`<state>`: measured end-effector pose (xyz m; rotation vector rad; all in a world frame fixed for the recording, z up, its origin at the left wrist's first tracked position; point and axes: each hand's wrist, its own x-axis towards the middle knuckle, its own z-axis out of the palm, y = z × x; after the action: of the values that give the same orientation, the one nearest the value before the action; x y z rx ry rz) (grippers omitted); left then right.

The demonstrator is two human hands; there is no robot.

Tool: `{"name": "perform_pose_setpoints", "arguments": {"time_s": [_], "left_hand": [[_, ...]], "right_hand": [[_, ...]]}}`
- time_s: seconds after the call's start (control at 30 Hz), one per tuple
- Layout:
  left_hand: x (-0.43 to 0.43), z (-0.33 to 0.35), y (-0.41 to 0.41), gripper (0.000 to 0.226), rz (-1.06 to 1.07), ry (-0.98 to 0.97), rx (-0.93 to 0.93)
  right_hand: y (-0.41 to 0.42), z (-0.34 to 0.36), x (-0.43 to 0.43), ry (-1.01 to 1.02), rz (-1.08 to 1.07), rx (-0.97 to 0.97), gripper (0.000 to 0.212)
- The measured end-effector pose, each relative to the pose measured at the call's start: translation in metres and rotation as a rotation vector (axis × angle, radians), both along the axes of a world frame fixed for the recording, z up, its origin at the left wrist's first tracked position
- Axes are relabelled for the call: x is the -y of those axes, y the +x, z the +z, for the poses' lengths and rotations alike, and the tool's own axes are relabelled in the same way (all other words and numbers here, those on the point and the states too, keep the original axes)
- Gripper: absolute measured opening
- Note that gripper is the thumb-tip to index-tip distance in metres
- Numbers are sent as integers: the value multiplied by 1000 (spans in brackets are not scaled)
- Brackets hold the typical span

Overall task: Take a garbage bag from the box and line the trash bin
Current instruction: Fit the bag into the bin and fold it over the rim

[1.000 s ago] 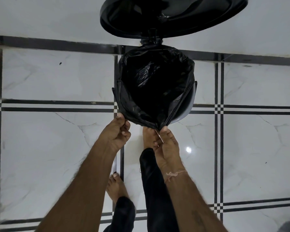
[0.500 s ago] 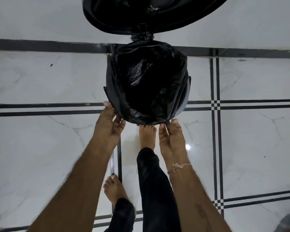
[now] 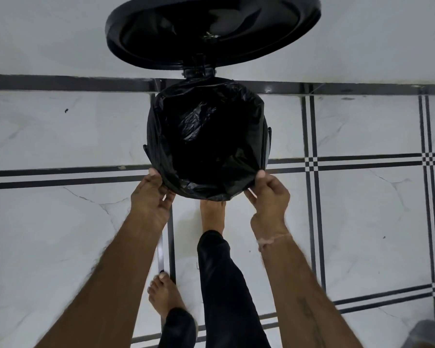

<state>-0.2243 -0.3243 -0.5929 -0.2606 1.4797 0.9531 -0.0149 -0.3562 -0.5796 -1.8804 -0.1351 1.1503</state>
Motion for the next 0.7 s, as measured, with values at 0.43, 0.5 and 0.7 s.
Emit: {"name": "perform_pose_setpoints", "arguments": {"time_s": [0.43, 0.5, 0.7], "left_hand": [[-4, -13, 0, 24, 36, 58, 98], [-3, -10, -2, 23, 5, 58, 88], [-1, -1, -5, 5, -68, 126, -74]], "right_hand": [[16, -18, -21, -207, -221, -439, 10], [19, -20, -27, -227, -213, -430, 11], [41, 0, -41, -55, -52, -284, 36]]}}
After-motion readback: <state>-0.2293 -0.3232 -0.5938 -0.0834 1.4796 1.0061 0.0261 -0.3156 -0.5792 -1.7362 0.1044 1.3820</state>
